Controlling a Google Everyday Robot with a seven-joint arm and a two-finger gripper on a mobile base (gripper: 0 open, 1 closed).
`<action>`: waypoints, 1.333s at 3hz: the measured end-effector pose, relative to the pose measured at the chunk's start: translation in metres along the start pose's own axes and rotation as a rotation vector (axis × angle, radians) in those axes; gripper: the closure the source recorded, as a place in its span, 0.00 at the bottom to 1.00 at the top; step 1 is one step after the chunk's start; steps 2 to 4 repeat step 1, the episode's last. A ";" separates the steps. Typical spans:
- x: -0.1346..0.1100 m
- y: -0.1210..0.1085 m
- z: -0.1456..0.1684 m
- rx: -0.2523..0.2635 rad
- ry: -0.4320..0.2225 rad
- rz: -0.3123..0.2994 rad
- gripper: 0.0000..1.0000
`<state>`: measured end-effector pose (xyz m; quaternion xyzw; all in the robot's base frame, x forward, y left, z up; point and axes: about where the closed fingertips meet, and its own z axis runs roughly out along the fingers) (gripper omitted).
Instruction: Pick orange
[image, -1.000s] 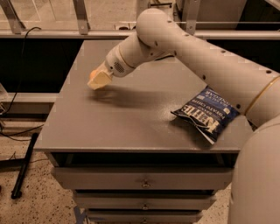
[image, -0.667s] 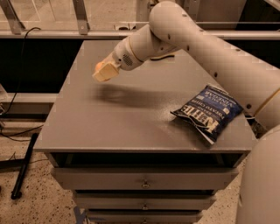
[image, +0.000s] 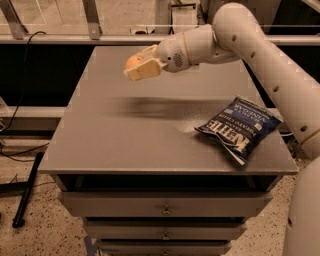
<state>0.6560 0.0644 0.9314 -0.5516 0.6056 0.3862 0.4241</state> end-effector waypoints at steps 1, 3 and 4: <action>-0.004 0.001 -0.005 -0.019 -0.029 -0.015 1.00; -0.004 0.001 -0.005 -0.019 -0.029 -0.015 1.00; -0.004 0.001 -0.005 -0.019 -0.029 -0.015 1.00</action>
Offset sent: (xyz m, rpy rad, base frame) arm 0.0000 0.0000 0.0000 0.0000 0.0000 0.0000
